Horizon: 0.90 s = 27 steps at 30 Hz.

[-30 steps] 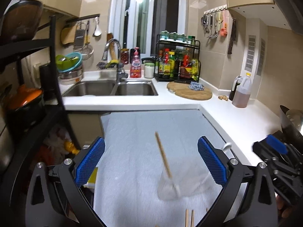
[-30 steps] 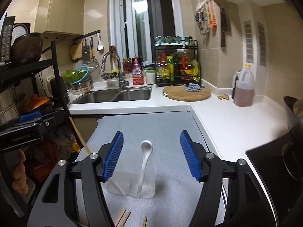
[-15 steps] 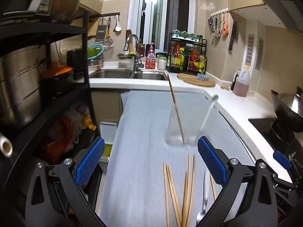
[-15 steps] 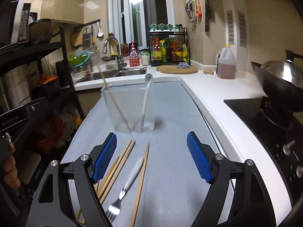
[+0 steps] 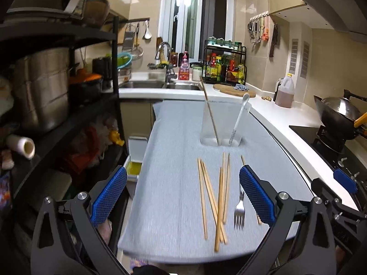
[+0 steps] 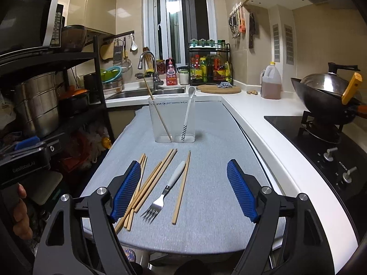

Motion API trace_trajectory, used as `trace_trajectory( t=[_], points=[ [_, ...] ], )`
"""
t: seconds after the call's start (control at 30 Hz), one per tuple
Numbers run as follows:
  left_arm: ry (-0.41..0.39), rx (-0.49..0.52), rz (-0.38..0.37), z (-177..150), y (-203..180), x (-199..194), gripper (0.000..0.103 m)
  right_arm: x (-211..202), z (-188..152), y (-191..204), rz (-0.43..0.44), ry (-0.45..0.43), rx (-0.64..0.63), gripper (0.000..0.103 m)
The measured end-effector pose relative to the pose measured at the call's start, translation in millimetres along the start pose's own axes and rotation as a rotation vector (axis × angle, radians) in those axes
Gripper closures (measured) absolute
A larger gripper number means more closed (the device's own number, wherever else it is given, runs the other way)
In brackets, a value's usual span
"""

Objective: Organize utensils
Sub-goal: 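Withdraw both open tools back toward the remaining utensils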

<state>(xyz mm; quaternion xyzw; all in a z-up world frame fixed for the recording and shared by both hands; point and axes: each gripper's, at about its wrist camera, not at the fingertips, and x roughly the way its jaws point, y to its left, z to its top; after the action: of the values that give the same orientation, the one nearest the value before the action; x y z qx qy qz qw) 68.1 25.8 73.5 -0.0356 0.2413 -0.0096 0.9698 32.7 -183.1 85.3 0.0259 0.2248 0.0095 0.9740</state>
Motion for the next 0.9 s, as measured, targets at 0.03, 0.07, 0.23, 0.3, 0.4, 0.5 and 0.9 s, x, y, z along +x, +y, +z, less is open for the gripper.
trace_trajectory(
  t=[0.03, 0.07, 0.23, 0.3, 0.4, 0.5, 0.9],
  points=[
    [0.007, -0.007, 0.003, -6.5, 2.1, -1.4, 0.008, -2.2, -3.9, 0.4, 0.000, 0.003, -0.005, 0.026],
    [0.013, -0.010, 0.005, -11.8, 3.2, -2.1, 0.008, -3.3, -8.4, 1.1, -0.001, 0.009, -0.010, 0.026],
    [0.052, -0.002, 0.033, -37.4, 5.6, 1.9, 0.008, 1.7, -27.5, 0.1, -0.010, 0.054, -0.011, 0.026],
    [0.067, -0.001, 0.035, -44.3, 6.6, 5.9, 0.008, 6.4, -34.1, 0.3, -0.014, 0.075, -0.010, 0.026],
    [0.082, 0.002, 0.026, -53.9, 7.5, 12.3, 0.008, 13.8, -41.8, -0.2, -0.019, 0.097, -0.009, 0.026],
    [0.092, 0.013, 0.008, -63.8, 6.5, 19.0, 0.008, 21.7, -49.4, -0.6, -0.020, 0.121, -0.003, 0.026],
    [0.146, 0.103, -0.082, -108.2, -17.8, 45.3, 0.018, 58.6, -78.1, -8.0, -0.029, 0.187, -0.008, 0.026]
  ],
)
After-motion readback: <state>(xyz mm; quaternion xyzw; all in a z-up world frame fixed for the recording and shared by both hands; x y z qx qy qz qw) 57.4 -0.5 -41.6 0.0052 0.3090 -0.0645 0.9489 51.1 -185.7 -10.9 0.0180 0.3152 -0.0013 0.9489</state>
